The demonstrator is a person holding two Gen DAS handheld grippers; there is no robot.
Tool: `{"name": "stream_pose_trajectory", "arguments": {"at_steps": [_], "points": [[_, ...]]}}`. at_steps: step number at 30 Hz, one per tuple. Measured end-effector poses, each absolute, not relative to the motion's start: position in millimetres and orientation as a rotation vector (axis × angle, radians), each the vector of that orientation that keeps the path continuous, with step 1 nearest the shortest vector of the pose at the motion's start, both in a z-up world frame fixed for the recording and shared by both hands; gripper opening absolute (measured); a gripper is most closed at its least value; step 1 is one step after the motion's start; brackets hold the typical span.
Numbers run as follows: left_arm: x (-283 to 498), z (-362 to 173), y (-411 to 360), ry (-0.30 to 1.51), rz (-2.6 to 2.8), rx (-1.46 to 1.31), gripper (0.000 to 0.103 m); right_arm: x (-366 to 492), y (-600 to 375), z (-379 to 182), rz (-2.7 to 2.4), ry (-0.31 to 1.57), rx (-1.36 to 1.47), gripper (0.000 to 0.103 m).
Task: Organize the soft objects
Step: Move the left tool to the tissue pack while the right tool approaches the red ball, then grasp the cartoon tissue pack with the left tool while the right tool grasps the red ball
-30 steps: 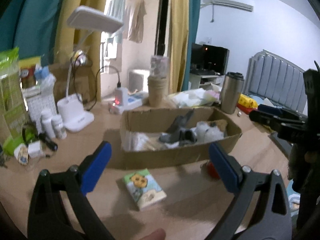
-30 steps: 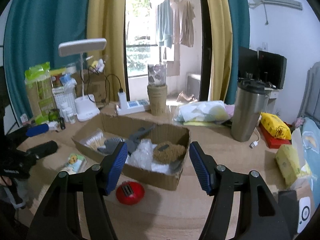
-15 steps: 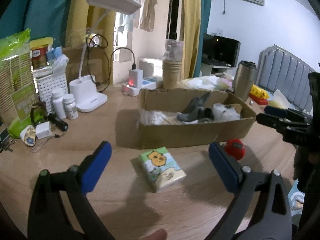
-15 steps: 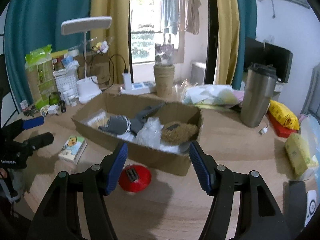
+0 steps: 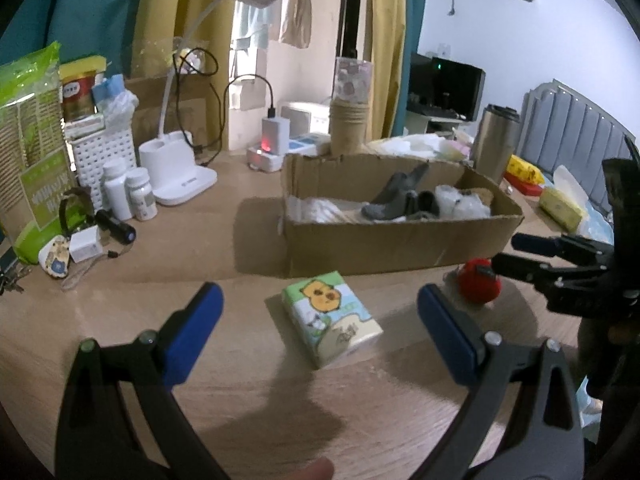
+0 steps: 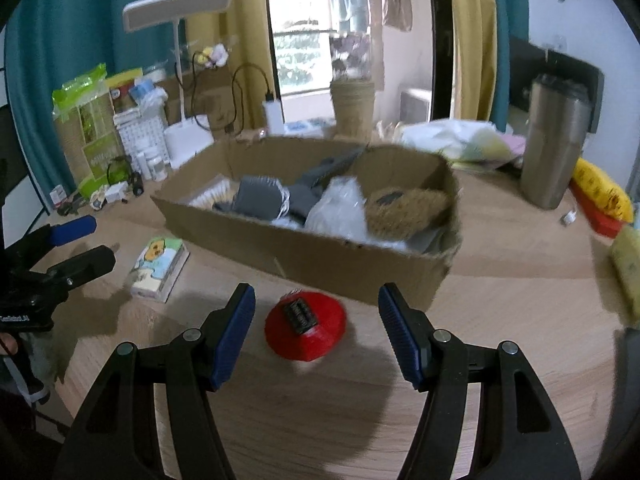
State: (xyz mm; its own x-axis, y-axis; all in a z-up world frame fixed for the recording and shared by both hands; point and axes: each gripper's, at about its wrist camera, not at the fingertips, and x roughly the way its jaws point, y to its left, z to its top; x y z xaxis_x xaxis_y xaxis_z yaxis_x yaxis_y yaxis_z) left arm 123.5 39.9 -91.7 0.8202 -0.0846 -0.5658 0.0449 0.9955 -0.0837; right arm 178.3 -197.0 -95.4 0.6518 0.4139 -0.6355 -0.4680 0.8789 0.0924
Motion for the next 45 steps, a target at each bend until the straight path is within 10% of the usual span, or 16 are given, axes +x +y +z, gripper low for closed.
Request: {"name": "stream_pose_trajectory", "arguments": {"at_steps": [45], "points": [[168, -127, 18, 0.855, -0.116, -0.035, 0.088, 194, -178, -117, 0.538, 0.831, -0.118, 0.067]]}}
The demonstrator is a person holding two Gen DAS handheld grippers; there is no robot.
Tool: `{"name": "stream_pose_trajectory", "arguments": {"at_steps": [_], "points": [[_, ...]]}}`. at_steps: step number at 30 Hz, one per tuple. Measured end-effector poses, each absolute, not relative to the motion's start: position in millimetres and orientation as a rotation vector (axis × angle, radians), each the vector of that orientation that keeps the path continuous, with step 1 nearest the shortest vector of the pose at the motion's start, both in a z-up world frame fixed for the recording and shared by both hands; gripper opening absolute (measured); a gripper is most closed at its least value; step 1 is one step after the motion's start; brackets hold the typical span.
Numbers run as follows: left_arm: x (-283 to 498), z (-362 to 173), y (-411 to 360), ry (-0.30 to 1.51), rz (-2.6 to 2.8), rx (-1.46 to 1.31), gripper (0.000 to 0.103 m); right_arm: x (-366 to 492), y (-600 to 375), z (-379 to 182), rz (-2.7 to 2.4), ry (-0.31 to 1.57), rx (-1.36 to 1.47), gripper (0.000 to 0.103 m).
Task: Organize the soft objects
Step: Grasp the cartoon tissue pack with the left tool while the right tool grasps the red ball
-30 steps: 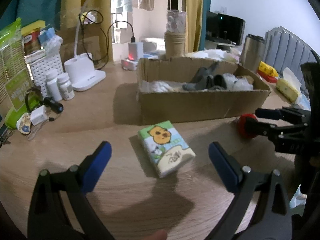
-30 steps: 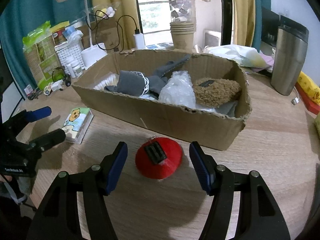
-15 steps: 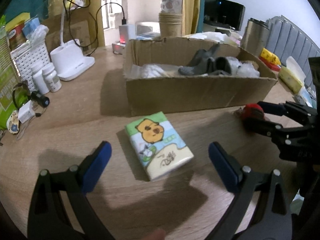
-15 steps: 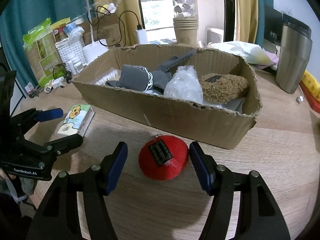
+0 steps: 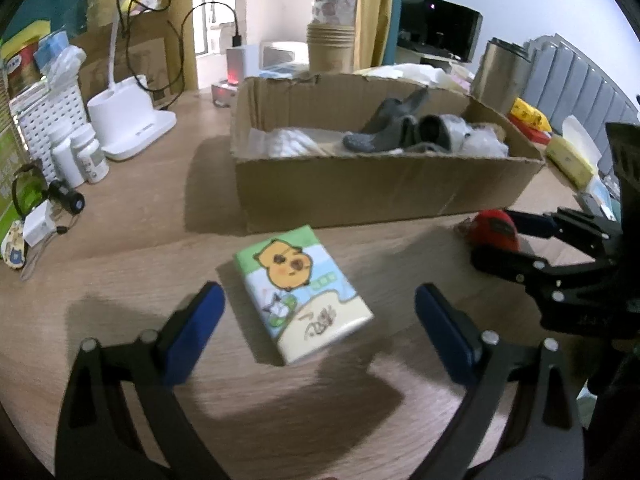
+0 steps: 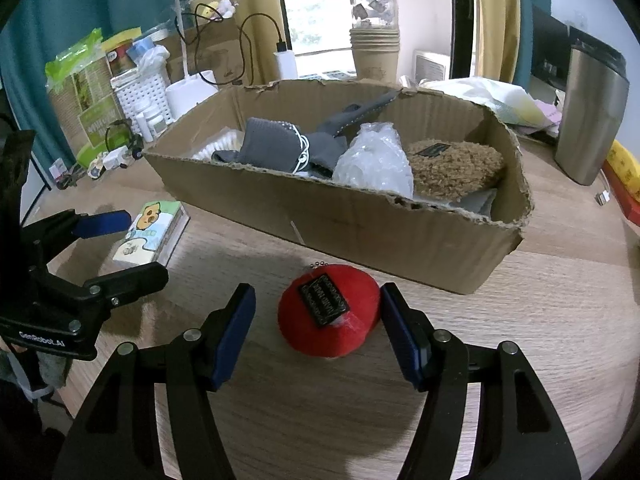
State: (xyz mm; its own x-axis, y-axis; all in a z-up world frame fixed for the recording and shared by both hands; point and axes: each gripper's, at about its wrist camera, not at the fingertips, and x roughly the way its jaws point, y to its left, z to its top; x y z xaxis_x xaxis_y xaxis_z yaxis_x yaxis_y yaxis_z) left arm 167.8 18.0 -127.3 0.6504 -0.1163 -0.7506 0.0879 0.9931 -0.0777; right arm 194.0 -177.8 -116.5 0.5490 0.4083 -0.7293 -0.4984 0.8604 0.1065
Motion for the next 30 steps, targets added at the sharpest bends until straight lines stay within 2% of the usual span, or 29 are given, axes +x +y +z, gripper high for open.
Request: {"name": "stream_pose_trajectory", "arguments": {"at_steps": [1, 8, 13, 30], "points": [[168, -127, 17, 0.854, -0.125, -0.032, 0.081, 194, -178, -117, 0.539, 0.831, -0.119, 0.067], [166, -129, 17, 0.861, -0.144, -0.031, 0.062, 193, -175, -118, 0.542, 0.830, -0.133, 0.063], [164, -129, 11, 0.855, -0.173, -0.007, 0.060, 192, -174, -118, 0.551, 0.829, -0.138, 0.052], [152, -120, 2, 0.813, -0.238, -0.030, 0.057, 186, -170, -116, 0.578, 0.800, -0.150, 0.050]]}}
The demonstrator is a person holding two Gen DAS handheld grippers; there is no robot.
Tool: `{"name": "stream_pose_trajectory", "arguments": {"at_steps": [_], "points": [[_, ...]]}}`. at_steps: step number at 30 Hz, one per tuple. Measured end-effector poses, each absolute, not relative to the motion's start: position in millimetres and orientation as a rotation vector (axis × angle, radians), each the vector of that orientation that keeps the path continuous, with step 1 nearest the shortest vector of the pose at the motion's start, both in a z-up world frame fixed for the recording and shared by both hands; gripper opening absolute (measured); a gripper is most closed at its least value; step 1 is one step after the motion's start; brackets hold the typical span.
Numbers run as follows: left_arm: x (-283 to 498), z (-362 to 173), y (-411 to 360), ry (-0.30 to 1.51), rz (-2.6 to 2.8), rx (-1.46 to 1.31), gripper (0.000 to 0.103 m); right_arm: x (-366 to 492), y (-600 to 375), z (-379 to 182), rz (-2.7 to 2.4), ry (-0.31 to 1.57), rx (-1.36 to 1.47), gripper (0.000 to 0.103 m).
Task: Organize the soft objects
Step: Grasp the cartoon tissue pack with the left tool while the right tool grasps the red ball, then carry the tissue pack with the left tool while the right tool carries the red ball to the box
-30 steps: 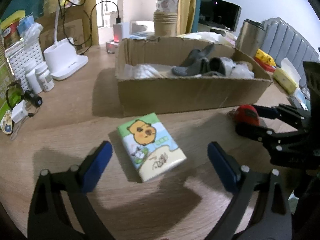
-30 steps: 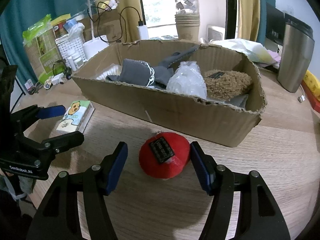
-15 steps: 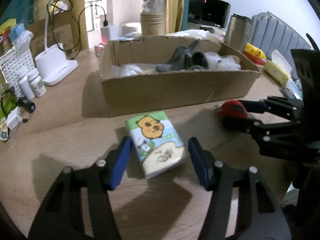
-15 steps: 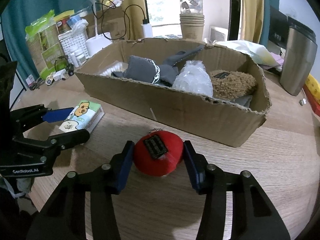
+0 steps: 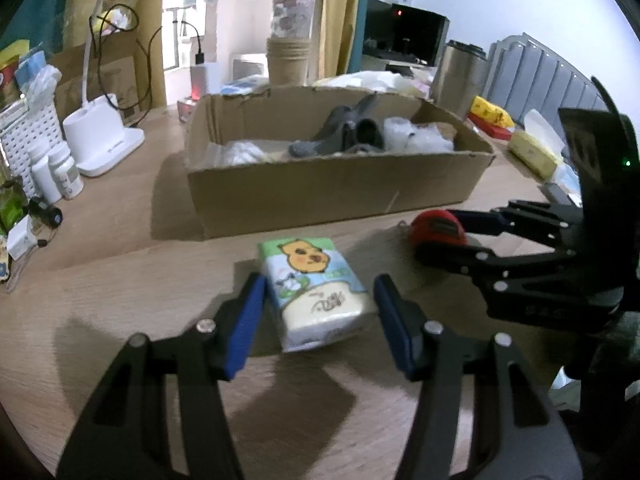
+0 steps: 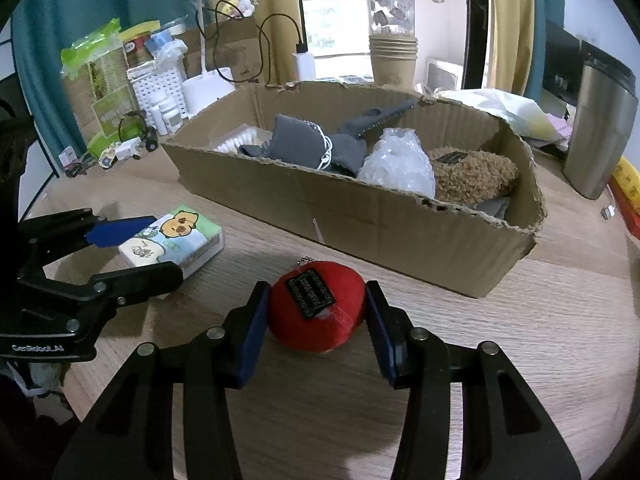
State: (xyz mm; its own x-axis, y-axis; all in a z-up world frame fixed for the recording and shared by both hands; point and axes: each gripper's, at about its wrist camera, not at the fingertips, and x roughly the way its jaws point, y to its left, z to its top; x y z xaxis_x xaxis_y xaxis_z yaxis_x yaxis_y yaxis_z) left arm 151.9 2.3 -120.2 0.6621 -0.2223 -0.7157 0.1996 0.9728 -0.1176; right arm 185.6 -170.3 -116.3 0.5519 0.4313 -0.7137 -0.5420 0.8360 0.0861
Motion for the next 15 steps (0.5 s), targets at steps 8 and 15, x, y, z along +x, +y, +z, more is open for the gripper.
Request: {"name": "stream_pose_trajectory", "arguments": {"at_steps": [8, 15], "points": [[144, -104, 5, 0.762, -0.255, -0.042, 0.056, 185, -177, -113, 0.590, 0.786, -0.108, 0.050], [140, -91, 5, 0.733, -0.277, -0.053, 0.056, 184, -181, -111, 0.595, 0.775, -0.088, 0.050]]}}
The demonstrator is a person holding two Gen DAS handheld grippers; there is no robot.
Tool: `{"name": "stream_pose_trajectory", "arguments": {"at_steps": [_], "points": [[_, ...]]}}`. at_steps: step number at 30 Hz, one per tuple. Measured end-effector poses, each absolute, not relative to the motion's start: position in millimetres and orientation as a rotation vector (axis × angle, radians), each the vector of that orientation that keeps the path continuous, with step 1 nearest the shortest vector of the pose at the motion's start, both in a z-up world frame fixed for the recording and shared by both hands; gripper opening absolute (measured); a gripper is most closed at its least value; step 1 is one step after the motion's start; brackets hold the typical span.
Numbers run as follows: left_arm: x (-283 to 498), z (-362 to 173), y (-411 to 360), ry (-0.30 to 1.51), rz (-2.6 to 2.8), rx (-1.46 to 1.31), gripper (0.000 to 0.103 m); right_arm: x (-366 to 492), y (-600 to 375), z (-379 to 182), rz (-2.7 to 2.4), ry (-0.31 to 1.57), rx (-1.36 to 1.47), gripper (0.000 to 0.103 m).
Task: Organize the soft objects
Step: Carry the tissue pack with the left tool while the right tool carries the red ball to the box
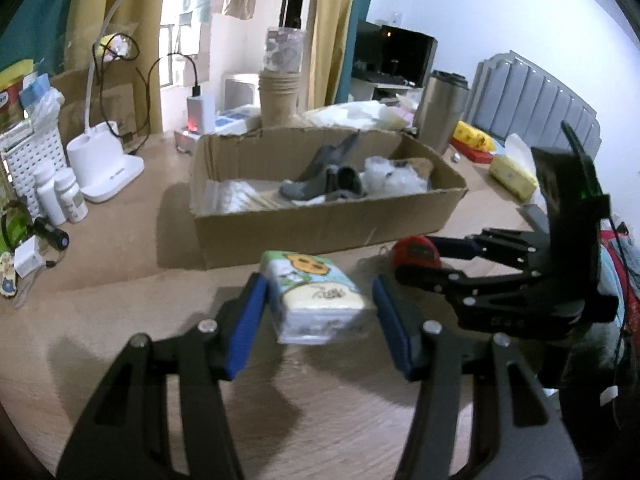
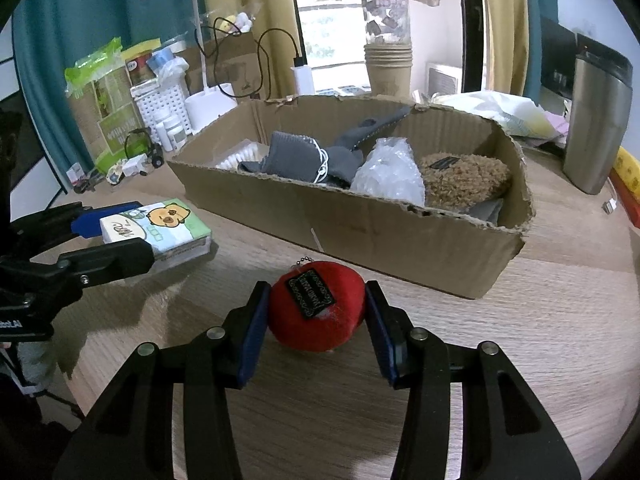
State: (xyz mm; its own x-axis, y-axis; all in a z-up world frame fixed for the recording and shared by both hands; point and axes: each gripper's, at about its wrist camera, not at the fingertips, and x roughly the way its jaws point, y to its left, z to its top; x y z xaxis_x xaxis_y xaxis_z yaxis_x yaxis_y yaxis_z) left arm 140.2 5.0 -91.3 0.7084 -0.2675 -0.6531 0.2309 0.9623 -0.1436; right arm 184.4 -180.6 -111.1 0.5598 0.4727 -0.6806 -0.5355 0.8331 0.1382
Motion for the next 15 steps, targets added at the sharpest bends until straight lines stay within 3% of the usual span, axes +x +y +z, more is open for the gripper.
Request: {"name": "stream_pose_trajectory", "arguments": {"at_steps": [15], "points": [[132, -64, 9, 0.649, -0.282, -0.059, 0.056, 174, -187, -87, 0.578, 0.688, -0.086, 0.050]]}}
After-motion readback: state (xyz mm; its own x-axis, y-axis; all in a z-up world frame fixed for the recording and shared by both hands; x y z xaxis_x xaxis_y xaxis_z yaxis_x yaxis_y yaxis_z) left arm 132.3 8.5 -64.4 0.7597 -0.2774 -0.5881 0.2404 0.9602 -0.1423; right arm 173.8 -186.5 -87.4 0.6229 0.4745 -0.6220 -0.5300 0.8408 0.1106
